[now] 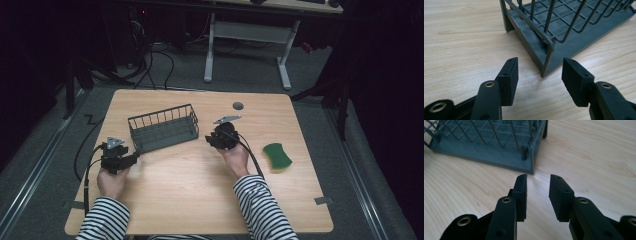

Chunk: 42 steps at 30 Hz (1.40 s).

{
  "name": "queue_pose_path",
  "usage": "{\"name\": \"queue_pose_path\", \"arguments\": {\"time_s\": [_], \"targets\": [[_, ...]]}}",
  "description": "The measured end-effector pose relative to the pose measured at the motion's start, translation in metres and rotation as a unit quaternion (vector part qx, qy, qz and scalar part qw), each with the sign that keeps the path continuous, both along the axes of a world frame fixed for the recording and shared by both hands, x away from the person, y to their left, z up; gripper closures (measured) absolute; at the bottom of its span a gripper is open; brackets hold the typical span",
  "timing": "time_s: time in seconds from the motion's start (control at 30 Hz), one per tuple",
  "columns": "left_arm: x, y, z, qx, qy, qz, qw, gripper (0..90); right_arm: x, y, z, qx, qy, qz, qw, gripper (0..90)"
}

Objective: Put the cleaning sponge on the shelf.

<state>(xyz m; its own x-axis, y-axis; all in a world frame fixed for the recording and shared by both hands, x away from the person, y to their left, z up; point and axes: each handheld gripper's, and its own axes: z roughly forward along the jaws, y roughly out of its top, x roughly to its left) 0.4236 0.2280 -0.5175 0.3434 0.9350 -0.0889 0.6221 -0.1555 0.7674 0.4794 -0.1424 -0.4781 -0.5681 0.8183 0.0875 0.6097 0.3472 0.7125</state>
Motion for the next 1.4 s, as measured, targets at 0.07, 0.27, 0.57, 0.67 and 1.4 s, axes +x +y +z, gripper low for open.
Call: {"name": "queue_pose_path", "arguments": {"time_s": [0.07, 0.27, 0.57, 0.67, 1.4], "targets": [[0.001, 0.000, -0.001, -0.003, 0.003, -0.002, 1.0000, 48.6, 0.006, 0.009, 0.000, -0.004, 0.001, 0.000, 1.0000, 68.1], [0.002, 0.000, -0.002, -0.005, -0.003, 0.004, 1.0000, 55.2, 0.019, 0.035, -0.005, -0.051, -0.017, 0.001, 0.9986, 69.8], [0.005, 0.001, -0.006, -0.006, 0.000, -0.003, 1.0000, 62.3, 0.032, 0.045, -0.014, -0.058, 0.001, -0.013, 0.9982, 74.0], [0.006, 0.001, -0.006, -0.004, -0.005, -0.006, 1.0000, 66.7, 0.035, 0.045, -0.015, -0.049, 0.006, -0.013, 0.9987, 78.8], [-0.002, -0.005, -0.003, 0.014, -0.005, -0.048, 0.9987, 86.4, 0.026, 0.044, -0.016, -0.068, 0.017, 0.004, 0.9976, 86.5]]}}
